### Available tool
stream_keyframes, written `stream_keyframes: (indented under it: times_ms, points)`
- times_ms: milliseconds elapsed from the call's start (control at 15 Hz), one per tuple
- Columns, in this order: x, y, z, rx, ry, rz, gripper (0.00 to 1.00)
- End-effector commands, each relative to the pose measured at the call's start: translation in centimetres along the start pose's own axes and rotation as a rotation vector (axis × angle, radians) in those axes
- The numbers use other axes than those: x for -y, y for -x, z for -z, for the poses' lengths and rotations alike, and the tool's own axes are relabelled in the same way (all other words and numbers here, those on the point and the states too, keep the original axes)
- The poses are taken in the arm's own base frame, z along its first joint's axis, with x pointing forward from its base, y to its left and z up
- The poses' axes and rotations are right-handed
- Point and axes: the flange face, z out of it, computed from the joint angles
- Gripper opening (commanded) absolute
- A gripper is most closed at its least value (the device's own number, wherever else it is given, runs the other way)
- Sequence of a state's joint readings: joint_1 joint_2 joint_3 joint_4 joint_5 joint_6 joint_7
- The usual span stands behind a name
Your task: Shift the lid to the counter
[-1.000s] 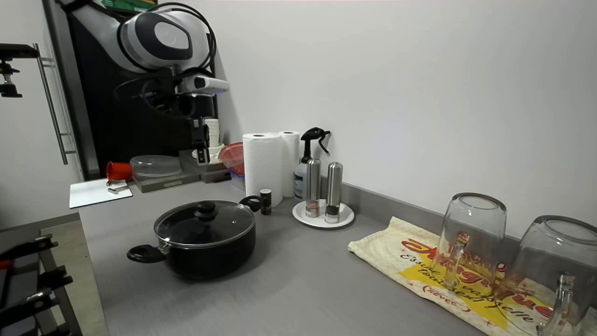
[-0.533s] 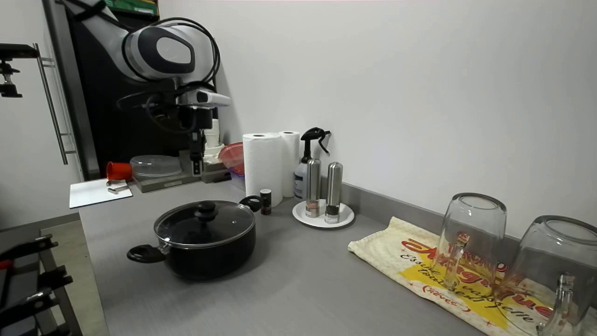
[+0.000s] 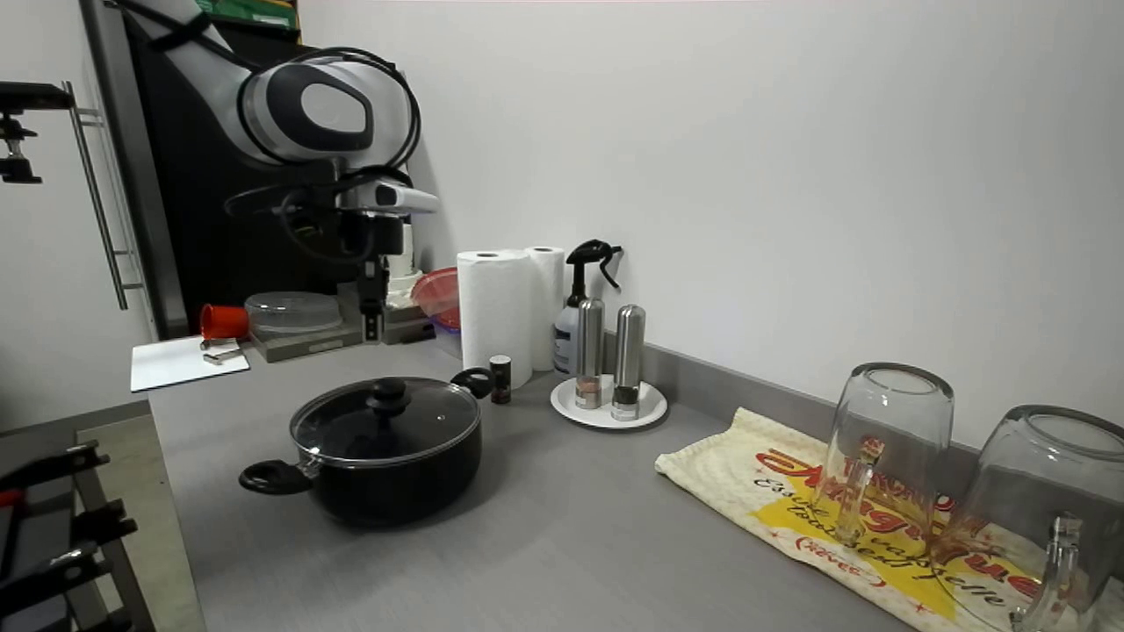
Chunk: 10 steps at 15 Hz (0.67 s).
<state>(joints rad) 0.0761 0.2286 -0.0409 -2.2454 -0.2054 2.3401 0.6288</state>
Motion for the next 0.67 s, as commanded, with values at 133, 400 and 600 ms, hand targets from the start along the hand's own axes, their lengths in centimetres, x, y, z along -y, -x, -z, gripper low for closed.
stream_keyframes:
  times_ms: [133, 400, 600]
  points:
    - [-0.8, -2.6, -0.3, -0.006, 0.003, 0.008, 1.0]
    - [-0.7, -4.2, -1.3, 0.014, -0.017, 0.022, 1.0]
    - [-0.3, -4.7, -2.0, 0.033, -0.036, 0.043, 1.0]
